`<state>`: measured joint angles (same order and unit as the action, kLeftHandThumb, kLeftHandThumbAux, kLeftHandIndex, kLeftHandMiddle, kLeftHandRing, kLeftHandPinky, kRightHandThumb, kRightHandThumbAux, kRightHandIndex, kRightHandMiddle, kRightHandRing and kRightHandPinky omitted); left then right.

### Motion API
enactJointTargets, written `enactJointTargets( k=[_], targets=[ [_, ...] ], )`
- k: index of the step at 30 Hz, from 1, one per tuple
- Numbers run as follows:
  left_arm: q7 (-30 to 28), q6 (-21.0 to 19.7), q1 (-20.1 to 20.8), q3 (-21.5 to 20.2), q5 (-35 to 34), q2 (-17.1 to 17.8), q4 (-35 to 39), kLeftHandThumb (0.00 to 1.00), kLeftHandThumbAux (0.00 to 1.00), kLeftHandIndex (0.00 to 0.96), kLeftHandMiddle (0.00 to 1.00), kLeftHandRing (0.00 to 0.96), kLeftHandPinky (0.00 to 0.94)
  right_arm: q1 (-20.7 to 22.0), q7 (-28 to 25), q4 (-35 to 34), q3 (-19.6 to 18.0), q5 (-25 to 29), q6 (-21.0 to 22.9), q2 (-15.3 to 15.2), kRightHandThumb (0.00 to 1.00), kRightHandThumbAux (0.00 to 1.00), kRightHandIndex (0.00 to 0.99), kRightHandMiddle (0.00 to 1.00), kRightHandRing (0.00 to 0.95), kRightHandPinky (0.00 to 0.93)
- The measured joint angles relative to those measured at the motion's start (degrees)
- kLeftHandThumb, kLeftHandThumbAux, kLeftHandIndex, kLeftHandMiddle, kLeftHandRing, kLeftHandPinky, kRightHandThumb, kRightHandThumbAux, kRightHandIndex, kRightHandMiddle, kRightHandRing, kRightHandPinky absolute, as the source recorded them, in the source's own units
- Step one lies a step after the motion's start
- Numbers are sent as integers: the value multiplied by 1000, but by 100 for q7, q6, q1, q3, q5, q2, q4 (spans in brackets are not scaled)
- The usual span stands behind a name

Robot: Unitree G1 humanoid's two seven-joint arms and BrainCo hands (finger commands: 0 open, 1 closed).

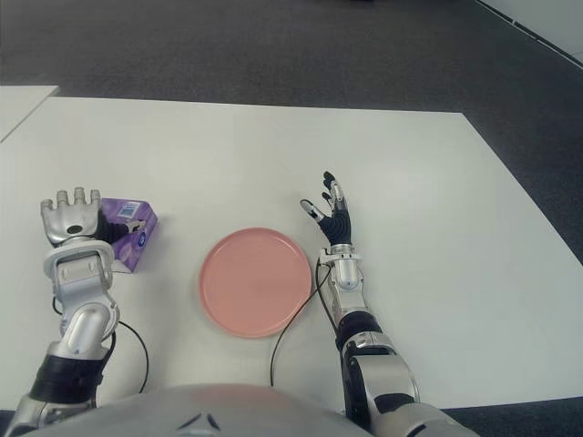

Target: Put the tissue paper into the plate.

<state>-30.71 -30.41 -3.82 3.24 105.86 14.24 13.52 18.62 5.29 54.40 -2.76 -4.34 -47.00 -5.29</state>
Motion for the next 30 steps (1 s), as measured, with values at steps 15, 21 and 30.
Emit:
enactJointTargets(
  k=[15,21,30],
  targets=[
    [0,108,-196,197,-56,47,68,0,183,0,0,0,0,0,2,0,3,0,-4,0,0,520,0,0,0,5],
    [0,144,-213,242,-112,75,6,0,175,0,0,0,0,0,2,0,3,0,-6,0,0,520,0,0,0,5],
    [2,53,-154,276,-56,63,-326,0,162,0,0,0,0,0,2,0,3,0,-6,0,0,520,0,0,0,5]
  ],
)
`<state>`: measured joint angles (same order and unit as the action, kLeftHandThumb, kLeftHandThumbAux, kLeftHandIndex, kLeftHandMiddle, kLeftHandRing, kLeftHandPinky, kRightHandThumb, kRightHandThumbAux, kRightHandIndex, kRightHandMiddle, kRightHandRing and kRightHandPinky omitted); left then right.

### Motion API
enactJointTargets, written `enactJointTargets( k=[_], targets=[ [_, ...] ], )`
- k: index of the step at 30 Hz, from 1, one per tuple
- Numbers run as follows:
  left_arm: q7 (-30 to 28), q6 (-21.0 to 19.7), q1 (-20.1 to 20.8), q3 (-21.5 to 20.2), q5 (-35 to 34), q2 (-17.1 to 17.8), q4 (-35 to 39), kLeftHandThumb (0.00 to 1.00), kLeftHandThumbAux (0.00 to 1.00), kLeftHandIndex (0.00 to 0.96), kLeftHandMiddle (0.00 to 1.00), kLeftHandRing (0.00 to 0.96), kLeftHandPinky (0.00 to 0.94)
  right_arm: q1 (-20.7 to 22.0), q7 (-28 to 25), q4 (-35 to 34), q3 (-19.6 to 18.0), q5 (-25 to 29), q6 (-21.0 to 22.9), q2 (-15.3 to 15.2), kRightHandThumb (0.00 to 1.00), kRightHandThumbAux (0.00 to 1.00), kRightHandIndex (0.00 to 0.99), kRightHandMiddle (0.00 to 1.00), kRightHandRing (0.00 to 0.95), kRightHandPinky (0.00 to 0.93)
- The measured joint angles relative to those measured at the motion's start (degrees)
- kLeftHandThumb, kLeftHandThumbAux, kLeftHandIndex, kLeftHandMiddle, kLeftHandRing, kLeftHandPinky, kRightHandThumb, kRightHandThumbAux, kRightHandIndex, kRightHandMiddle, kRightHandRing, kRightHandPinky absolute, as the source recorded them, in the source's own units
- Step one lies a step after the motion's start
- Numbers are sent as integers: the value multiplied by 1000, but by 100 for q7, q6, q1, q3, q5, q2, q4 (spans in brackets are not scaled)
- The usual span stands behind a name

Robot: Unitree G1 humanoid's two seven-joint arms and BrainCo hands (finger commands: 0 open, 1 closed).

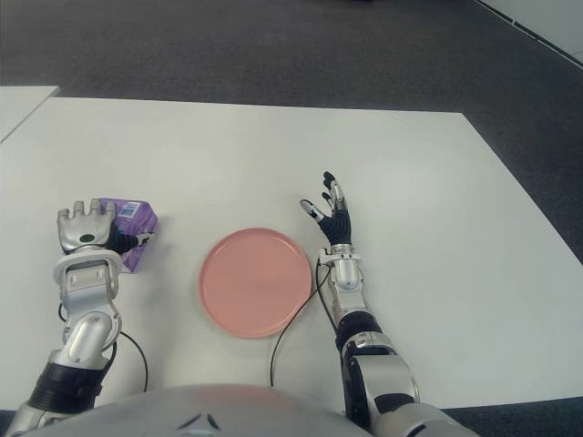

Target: Put the tissue paper into the plate.

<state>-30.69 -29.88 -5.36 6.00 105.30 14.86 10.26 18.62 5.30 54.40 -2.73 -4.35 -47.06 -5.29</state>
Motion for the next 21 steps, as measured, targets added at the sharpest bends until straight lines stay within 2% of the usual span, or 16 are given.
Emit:
enactJointTargets(
  k=[14,21],
  targets=[
    [374,-569,408,173,32,-39,-959,0,150,0,0,0,0,0,-3,0,-3,1,-5,-1,0,520,0,0,0,5],
    [842,-850,475,270,-151,-94,-1324,0,141,0,0,0,0,-1,-19,-1,-9,7,-15,-2,0,520,0,0,0,5]
  ],
)
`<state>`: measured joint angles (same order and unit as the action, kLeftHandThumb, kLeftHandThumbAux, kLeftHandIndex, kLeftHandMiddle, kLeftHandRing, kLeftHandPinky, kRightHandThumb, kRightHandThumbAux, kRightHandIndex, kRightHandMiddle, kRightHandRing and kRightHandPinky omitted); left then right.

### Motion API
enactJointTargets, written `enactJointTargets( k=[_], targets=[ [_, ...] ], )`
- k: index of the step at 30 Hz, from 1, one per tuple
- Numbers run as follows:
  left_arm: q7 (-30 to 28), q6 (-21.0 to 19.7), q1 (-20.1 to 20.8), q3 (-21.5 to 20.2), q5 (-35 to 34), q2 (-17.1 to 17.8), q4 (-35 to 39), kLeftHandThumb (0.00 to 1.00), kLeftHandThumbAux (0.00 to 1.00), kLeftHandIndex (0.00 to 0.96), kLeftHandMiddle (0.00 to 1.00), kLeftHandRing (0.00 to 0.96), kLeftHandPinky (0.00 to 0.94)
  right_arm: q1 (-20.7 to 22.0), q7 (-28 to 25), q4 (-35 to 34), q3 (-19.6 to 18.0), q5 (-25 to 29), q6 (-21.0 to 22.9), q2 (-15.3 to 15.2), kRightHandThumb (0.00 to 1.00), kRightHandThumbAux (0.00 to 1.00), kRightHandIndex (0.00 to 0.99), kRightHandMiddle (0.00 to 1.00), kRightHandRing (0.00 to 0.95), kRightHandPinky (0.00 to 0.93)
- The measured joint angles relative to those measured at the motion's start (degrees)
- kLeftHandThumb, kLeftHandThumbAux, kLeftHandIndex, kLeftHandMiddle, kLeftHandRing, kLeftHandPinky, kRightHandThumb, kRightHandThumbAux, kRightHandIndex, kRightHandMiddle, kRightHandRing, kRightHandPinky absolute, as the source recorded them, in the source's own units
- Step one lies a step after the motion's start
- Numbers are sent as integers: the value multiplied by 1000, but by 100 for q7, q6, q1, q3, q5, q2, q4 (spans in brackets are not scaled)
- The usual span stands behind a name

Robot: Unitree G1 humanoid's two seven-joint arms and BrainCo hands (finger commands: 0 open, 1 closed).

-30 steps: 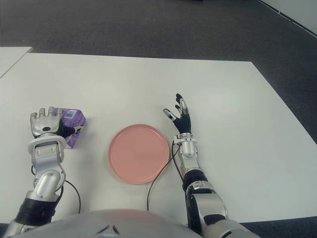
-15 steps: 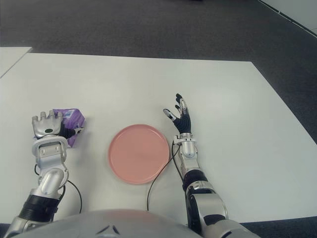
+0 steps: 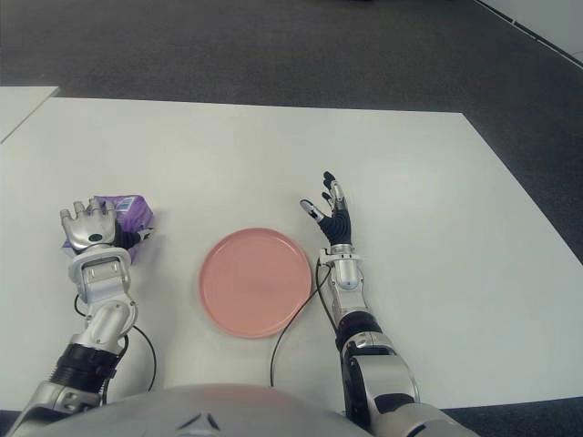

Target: Put the tissue paper into the plate.

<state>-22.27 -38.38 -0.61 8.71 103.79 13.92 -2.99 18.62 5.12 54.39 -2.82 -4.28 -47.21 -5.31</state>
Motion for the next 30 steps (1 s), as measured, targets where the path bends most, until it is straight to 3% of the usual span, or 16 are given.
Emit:
enactJointTargets(
  k=[17,30],
  targets=[
    [1223,-471,469,198,-896,-4,-1084,0,159,0,0,0,0,-3,-65,1,-37,7,-25,-20,0,520,0,0,0,5],
    [1318,-1002,709,582,-1076,34,-1465,0,166,0,0,0,0,-4,-123,11,-73,24,-30,-60,0,520,0,0,0,5]
  ],
)
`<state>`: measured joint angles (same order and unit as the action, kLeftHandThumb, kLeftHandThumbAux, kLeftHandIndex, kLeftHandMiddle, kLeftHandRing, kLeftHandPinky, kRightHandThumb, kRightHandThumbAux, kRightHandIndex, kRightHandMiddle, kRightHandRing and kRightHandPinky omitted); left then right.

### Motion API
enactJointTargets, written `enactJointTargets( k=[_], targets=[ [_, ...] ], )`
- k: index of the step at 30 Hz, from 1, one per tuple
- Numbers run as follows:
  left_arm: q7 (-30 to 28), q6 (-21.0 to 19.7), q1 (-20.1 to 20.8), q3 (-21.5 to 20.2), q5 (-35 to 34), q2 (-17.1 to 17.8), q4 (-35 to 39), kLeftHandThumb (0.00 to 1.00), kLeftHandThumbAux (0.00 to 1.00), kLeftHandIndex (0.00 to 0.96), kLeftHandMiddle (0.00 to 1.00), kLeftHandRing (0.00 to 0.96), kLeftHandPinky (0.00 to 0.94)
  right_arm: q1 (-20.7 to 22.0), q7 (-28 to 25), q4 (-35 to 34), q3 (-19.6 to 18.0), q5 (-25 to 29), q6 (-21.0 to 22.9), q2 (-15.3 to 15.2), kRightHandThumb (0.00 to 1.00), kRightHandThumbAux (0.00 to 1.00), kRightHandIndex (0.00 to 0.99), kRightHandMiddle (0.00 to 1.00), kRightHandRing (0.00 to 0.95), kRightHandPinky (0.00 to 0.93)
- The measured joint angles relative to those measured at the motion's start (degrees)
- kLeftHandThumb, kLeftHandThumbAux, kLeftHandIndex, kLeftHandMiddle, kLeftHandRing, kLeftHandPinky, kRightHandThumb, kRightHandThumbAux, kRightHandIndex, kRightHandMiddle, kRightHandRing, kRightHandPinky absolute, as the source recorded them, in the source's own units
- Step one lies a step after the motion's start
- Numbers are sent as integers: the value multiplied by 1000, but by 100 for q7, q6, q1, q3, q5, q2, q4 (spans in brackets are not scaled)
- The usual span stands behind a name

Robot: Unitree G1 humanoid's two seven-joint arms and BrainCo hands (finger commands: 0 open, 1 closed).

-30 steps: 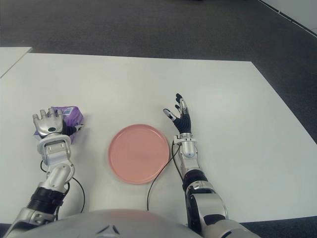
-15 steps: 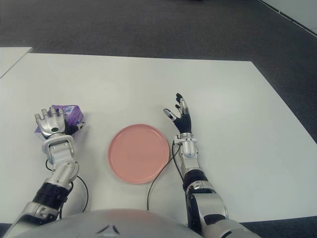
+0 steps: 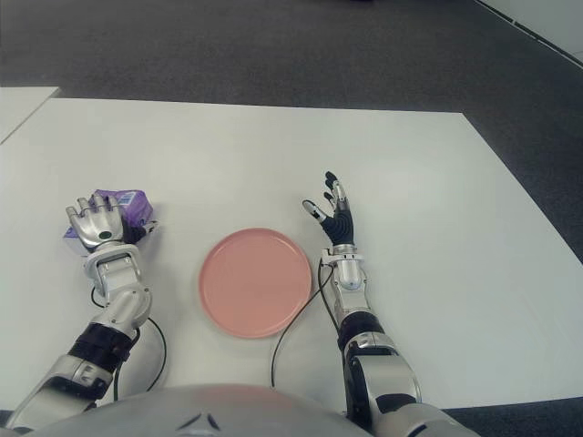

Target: Put the tissue paper into the plate.

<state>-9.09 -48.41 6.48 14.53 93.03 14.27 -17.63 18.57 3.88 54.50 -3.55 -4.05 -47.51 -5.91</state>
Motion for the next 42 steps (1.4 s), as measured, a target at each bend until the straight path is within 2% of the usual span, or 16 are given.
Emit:
enactJointTargets(
  k=[15,22,24,26,28,29,32,36,39,42],
  targets=[
    [580,-277,139,221,-448,50,-355,8,234,0,0,0,9,1,-66,19,-32,22,0,-28,0,520,0,0,0,5],
    [705,-334,153,347,-566,93,-383,79,354,0,0,0,101,6,-79,33,-41,38,0,-33,0,520,0,0,0,5],
    [747,-341,165,397,-603,102,-381,91,379,0,12,38,166,7,-81,40,-43,40,0,-44,0,520,0,0,0,5],
    [789,-345,178,438,-653,116,-381,104,411,2,67,134,274,11,-83,50,-44,47,0,-50,0,520,0,0,0,5],
    [827,-355,186,462,-684,134,-380,108,422,3,86,167,310,16,-84,63,-46,66,0,-54,0,520,0,0,0,5],
    [830,-365,189,476,-696,145,-381,117,451,91,172,237,362,18,-84,68,-46,74,0,-56,0,520,0,0,0,5],
    [946,-361,200,502,-762,183,-416,142,520,232,340,367,442,24,-85,80,-45,92,0,-61,0,520,0,0,0,5],
    [1369,-245,257,500,-933,253,-600,183,588,277,381,400,459,31,-85,99,-43,98,0,-68,0,520,0,0,0,5],
    [1747,-106,306,458,-1159,281,-743,271,655,275,392,423,497,33,-86,108,-41,98,0,-76,0,520,0,0,0,5],
    [2032,-16,333,423,-1377,291,-771,424,698,317,442,475,555,35,-86,110,-41,106,0,-82,0,520,0,0,0,5]
  ],
)
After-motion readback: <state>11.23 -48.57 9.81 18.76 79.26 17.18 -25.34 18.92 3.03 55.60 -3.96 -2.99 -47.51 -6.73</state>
